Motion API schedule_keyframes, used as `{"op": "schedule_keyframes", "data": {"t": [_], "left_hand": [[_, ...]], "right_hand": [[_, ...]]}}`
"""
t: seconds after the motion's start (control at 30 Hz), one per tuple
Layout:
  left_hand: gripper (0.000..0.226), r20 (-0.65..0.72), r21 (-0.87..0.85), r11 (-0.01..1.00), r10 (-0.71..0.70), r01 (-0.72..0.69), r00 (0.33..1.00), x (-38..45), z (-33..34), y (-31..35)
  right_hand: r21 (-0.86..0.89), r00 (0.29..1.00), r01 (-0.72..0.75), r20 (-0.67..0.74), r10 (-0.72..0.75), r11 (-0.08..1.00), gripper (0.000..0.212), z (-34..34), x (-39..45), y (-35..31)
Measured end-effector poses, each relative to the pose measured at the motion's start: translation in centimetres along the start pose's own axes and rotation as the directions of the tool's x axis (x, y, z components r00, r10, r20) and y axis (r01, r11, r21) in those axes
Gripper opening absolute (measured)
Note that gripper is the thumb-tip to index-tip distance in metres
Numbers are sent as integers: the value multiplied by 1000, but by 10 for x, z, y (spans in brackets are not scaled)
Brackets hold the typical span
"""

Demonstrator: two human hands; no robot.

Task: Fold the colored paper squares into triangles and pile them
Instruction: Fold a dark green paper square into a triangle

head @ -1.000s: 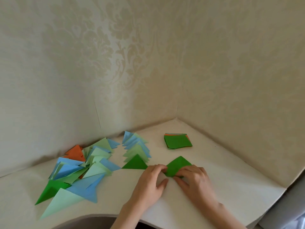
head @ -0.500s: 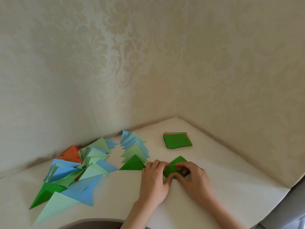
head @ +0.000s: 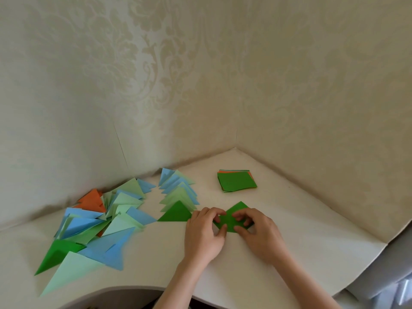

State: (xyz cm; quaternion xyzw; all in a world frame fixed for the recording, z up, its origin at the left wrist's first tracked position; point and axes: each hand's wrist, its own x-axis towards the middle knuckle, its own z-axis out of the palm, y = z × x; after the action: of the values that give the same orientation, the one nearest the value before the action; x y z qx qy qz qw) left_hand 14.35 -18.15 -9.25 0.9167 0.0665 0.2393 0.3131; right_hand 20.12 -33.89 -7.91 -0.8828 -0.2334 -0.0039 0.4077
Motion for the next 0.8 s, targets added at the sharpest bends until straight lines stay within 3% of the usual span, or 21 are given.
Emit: {"op": "schedule_keyframes", "data": {"t": [0.13,0.3,0.8], "left_hand": [[28,37,-39,999,4,-2,999,-1,-6,-4],[31,83,-104,995,12,-4,996,-5,-13,-7],[26,-50,-109,989,92,-97,994,-10,-10,-6]], "right_hand": [[20,999,8,50,-9,1000,27,-7,1,3],[-11,999,44,-30,-45,999,16,-5,-6,0],[-22,935,325,-143,-324,946,11,-2,-14,2]]}}
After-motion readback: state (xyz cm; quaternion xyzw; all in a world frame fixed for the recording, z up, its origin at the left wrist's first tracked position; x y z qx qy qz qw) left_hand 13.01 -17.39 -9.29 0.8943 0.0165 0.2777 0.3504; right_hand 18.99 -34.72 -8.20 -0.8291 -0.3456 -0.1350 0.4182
